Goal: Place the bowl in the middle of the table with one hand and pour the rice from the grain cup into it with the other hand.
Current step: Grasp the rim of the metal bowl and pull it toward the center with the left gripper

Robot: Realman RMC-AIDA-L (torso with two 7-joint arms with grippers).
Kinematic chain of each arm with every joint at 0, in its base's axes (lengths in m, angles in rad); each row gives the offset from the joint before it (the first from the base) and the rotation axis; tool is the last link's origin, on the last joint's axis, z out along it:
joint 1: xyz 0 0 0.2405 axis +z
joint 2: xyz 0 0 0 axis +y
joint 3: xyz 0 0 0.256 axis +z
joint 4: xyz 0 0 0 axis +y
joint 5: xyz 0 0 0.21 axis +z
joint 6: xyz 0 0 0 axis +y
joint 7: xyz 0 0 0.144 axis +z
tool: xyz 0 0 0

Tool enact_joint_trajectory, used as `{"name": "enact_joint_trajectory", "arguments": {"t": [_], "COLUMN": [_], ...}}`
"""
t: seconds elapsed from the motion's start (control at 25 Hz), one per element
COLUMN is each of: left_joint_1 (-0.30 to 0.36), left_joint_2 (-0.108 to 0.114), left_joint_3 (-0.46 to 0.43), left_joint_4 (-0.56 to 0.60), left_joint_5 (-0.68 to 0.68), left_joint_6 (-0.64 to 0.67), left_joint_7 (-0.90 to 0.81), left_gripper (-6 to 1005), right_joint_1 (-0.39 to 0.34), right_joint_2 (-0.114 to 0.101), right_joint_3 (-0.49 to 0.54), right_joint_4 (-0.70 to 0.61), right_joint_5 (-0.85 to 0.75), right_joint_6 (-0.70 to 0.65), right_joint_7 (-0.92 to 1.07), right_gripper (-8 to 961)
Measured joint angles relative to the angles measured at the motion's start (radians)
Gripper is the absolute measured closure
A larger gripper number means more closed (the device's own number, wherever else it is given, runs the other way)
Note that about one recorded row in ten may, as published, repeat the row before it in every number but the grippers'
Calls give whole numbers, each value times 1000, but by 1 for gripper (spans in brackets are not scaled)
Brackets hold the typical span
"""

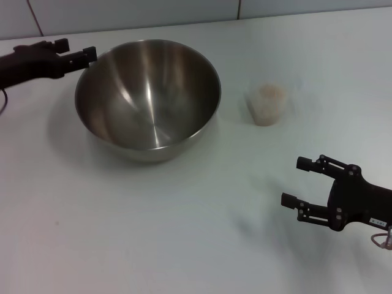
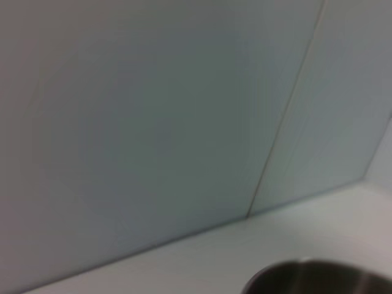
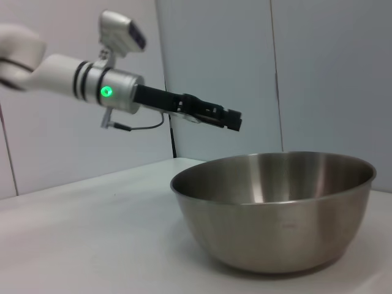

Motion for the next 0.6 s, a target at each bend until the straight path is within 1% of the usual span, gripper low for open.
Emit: {"name": "enact_joint_trajectory", "arguments": {"t": [0.04, 0.08, 0.12, 0.16, 0.24, 0.32, 0.36, 0.4, 0.44, 0.52, 0.6], "left_joint_1": [-4, -4, -10, -10, 0, 0, 25, 25, 42, 42, 81], "left_joint_2": [-1, -1, -3, -3, -3, -3, -2, -2, -2, -2, 1], "left_joint_3": [56, 56, 198, 245, 389, 389, 581, 581, 672, 672, 886], "left_joint_4": [16, 16, 56, 68, 100, 100, 166, 166, 202, 202, 289], "left_joint_5": [-1, -1, -8, -13, -42, -42, -54, -54, -57, -57, -62], "left_joint_6": [-26, -26, -78, -96, -150, -150, -198, -198, -217, -217, -238], "left_joint_7": [-33, -33, -120, -149, -232, -232, -350, -350, -406, -406, -528], "left_gripper": [227, 227, 227, 228, 228, 229, 229, 232, 236, 242, 249], "right_joint_1": [0, 0, 0, 0, -1, -1, -1, 0, 0, 0, 0], "right_joint_2": [0, 0, 0, 0, 0, 0, 0, 0, -1, -1, -1], "right_joint_3": [0, 0, 0, 0, 0, 0, 0, 0, 0, 0, 0], "right_joint_4": [1, 2, 3, 3, 3, 3, 3, 3, 3, 3, 3], "right_joint_5": [0, 0, 1, 1, 3, 4, 4, 4, 4, 4, 5], "right_joint_6": [0, 0, -1, -1, -1, -1, -1, -2, -3, -4, -4], "right_joint_7": [0, 0, 0, 0, -3, -3, -3, -3, -4, -5, -5], "right_gripper": [144, 144, 144, 144, 144, 144, 144, 144, 144, 144, 144]}}
